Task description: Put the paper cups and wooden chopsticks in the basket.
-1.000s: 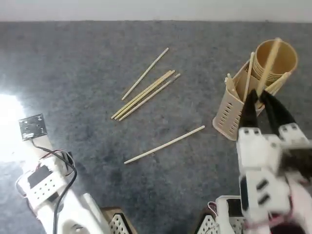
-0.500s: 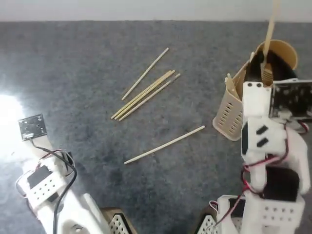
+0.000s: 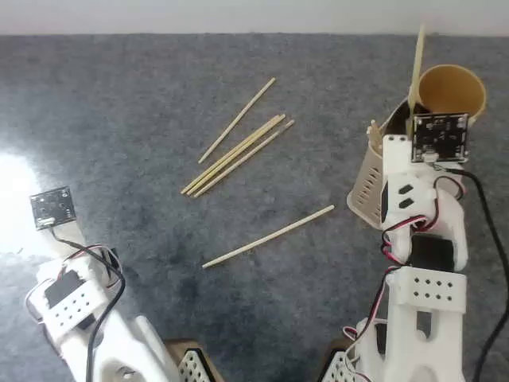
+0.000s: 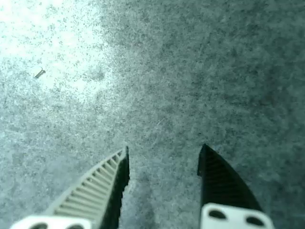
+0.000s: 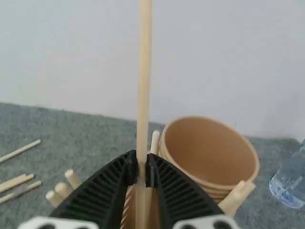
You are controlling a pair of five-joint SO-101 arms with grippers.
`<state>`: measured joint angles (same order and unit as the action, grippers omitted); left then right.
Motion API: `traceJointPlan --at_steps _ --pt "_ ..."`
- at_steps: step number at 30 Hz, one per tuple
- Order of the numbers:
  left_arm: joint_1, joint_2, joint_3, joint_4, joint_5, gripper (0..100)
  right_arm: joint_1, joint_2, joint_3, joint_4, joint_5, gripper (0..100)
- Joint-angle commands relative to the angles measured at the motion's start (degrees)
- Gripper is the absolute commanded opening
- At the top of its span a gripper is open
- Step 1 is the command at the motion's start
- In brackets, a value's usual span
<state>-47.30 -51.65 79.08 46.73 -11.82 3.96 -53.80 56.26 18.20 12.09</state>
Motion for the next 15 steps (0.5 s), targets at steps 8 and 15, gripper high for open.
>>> traceJointPlan --at_steps 8,15 --pt "0.44 -1.23 -0.31 -1.14 0.53 22 0.48 -4.53 4.22 6.2 0.53 15.4" --pt "0.44 -1.23 -0.31 -1.14 0.53 22 -0.57 -20.0 2.64 12.62 1.05 23.1"
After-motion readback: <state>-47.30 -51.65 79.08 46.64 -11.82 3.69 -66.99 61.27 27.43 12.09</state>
